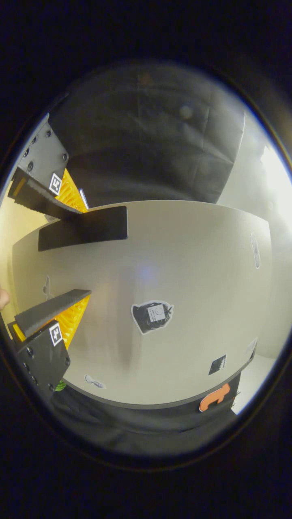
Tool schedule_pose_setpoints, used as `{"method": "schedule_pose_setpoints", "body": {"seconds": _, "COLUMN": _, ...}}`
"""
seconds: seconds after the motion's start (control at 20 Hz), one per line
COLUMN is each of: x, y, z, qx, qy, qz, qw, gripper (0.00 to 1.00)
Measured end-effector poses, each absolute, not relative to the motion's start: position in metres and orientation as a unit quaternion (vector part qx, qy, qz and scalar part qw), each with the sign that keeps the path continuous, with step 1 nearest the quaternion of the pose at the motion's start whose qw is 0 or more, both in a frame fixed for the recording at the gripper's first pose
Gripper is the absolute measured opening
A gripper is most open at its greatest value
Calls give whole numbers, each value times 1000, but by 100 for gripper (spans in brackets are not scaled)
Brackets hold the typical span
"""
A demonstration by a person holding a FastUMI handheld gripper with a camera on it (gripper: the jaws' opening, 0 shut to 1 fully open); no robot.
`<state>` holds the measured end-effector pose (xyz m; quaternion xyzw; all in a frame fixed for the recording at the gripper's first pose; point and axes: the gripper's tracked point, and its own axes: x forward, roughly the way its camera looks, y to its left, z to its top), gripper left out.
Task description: Open the shoe cabinet door, grab the shoes and put them into the shoe cabinet, then close the shoe cabinet door.
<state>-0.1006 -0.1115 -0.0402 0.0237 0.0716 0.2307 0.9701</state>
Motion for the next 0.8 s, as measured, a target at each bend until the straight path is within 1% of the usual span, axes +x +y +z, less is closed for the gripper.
{"method": "schedule_pose_setpoints", "body": {"seconds": 0.8, "x": -101, "y": -113, "z": -38, "qx": 30, "qy": 59, "qz": 148, "qw": 987, "gripper": 97}}
